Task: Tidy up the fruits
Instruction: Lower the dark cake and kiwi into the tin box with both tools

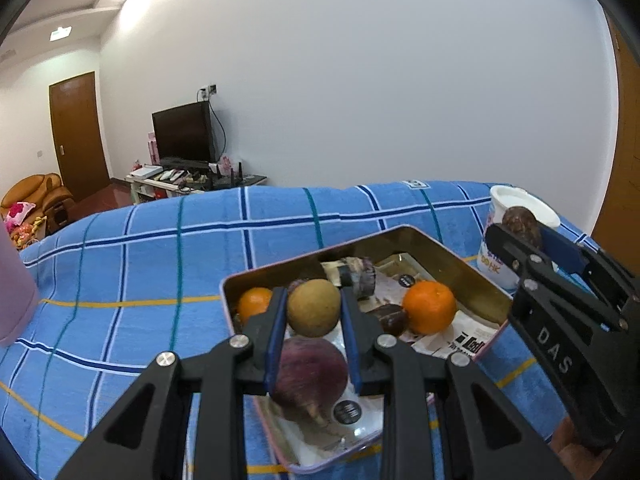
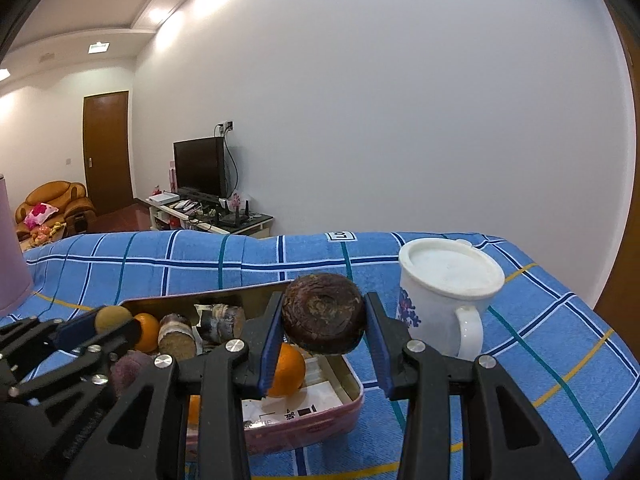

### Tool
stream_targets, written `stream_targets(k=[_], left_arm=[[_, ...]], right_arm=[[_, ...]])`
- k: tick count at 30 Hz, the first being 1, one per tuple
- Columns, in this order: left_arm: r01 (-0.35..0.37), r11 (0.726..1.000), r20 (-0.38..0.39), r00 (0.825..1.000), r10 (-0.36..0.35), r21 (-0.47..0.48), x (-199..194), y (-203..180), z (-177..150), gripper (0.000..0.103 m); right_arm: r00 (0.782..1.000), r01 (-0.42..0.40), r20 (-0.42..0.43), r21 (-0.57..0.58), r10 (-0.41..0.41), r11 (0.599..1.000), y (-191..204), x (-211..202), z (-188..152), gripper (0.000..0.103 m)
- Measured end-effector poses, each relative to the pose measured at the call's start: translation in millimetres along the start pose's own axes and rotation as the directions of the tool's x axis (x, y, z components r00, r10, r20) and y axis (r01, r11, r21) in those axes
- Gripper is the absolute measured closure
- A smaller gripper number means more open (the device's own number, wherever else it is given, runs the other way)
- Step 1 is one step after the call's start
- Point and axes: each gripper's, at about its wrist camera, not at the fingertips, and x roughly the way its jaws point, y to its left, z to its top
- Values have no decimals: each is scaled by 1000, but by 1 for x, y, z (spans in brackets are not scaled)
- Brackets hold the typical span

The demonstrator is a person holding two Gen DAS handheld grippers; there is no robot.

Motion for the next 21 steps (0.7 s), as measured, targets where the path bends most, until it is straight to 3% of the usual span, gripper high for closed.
stream_targets(k=[9, 14, 21], left_arm=[[13, 1000, -14, 1000, -13, -12, 5, 0, 4, 75], [37, 998, -22, 999, -38, -41, 9, 1, 9, 75], [59, 997, -32, 998, -61, -56, 14, -3, 11, 75]], right_arm=[[998, -30, -60, 42, 33, 999, -4, 8, 1, 62], [996, -21, -88, -28, 19, 999, 0, 18, 9, 62], [992, -35, -120, -43, 29, 998, 7, 39, 18, 62]])
